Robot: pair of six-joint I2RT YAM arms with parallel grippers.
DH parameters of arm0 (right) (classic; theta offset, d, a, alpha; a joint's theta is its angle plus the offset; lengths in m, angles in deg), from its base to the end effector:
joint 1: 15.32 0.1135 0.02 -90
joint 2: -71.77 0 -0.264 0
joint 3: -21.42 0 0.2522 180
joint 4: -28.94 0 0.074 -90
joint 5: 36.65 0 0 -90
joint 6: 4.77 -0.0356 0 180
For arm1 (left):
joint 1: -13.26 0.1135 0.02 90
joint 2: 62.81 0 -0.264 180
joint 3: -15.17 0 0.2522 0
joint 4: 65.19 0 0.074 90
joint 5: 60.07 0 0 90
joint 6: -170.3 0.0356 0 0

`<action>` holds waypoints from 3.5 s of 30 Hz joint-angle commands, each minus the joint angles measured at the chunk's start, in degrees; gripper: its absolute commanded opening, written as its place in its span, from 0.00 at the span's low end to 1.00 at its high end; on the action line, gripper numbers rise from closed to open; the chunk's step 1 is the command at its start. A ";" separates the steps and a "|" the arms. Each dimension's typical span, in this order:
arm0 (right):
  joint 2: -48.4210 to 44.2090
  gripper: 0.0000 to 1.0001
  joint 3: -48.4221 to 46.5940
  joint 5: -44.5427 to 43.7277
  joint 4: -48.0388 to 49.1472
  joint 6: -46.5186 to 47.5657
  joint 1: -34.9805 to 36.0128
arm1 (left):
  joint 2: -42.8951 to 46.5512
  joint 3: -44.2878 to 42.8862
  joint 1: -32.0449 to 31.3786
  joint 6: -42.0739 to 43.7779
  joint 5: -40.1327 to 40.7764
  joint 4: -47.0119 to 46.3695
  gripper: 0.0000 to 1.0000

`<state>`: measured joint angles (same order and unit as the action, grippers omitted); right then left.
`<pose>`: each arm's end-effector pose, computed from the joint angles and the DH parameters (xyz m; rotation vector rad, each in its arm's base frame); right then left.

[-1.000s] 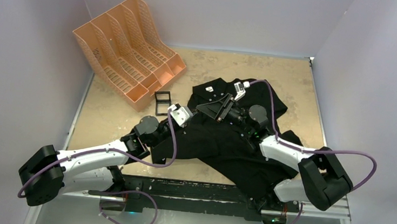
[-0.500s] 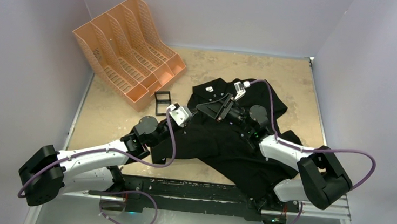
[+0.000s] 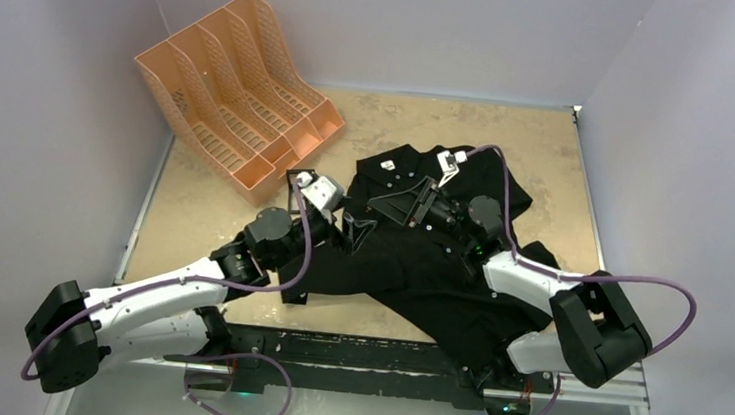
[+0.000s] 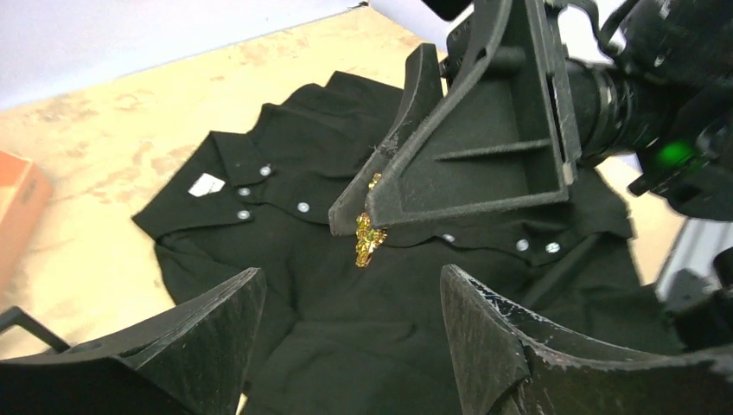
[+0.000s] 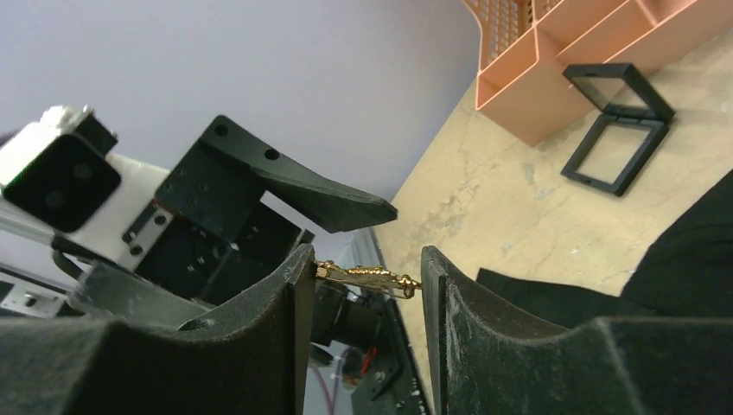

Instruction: Remove the brooch from the garment

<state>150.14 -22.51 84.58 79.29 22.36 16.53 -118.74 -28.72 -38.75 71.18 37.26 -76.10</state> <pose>0.2240 0.1609 0.2581 -0.1311 1.5586 1.7073 0.1439 -0.1769 0.2774 0.5023 1.5597 -0.7252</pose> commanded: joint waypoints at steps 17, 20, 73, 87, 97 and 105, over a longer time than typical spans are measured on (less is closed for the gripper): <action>6.83 0.17 0.73 16.06 26.46 5.43 -5.06 | -0.21 -0.24 16.52 -37.45 -29.13 -2.34 0.64; 6.39 0.18 0.66 16.30 26.41 6.40 -5.04 | -0.26 2.16 16.47 -39.95 -29.27 -5.43 0.59; 7.59 0.22 -13.33 29.35 38.97 15.52 -4.08 | 7.77 5.71 8.99 -65.94 -9.09 -13.85 0.50; 5.22 0.23 -13.99 29.35 40.63 15.06 -4.08 | 0.27 6.25 8.91 -70.22 -13.65 -23.54 0.42; 6.19 0.23 -13.95 29.07 43.82 13.57 -3.43 | -3.09 7.42 8.31 -75.06 -12.46 -31.63 0.38; 7.15 0.23 -13.95 28.76 45.74 12.16 -3.20 | -5.82 8.57 7.15 -79.29 -11.51 -37.91 0.31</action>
<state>157.63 -34.55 113.30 102.55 35.08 13.01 -124.05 -21.16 -30.77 -4.27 24.91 -105.76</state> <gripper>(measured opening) 0.464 0.337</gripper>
